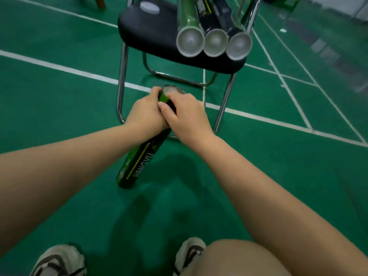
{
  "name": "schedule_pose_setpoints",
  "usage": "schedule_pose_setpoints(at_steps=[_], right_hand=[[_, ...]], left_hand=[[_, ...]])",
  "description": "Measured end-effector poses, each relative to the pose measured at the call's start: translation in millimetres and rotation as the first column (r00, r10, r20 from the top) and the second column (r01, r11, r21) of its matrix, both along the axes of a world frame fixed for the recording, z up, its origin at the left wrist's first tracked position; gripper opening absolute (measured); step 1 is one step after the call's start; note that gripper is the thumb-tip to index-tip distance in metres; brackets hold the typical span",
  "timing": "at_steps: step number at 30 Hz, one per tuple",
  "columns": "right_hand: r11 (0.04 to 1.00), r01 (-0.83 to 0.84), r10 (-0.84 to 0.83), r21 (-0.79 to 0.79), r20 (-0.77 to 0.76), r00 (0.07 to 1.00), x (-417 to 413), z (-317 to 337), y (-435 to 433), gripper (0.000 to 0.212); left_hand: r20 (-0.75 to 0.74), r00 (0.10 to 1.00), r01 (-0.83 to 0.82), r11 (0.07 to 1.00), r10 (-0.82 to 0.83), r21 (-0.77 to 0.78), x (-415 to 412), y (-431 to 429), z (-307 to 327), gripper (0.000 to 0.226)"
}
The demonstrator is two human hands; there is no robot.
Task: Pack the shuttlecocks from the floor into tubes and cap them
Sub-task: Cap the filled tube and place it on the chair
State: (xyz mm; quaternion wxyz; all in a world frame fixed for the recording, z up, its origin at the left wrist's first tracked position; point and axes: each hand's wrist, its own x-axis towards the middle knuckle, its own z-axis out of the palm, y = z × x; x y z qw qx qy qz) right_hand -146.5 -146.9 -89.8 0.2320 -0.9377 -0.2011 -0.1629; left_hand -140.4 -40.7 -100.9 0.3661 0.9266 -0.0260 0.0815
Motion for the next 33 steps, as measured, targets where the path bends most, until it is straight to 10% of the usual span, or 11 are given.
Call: schedule_pose_setpoints(at_steps=[5, 13, 30, 33], right_hand=[[0.964, 0.004, -0.078, 0.266, 0.268, 0.960, 8, 64, 16, 0.031], [0.799, -0.020, -0.031, 0.601, 0.074, 0.997, 5, 148, 47, 0.065], [0.610, -0.085, 0.106, 0.788, 0.025, 0.994, 156, 114, 118, 0.037], [0.703, 0.071, 0.002, 0.707, -0.102, 0.995, 219, 102, 118, 0.025]], left_hand=[[0.057, 0.996, -0.050, 0.974, 0.065, -0.223, 13, 4, 76, 0.028], [0.173, 0.981, 0.016, 0.848, 0.089, -0.530, 17, 28, 165, 0.040], [0.141, 0.953, -0.162, 0.845, 0.268, -0.510, 117, 112, 125, 0.067], [0.104, 0.949, -0.215, 0.852, 0.298, -0.477, 137, 123, 104, 0.073]])
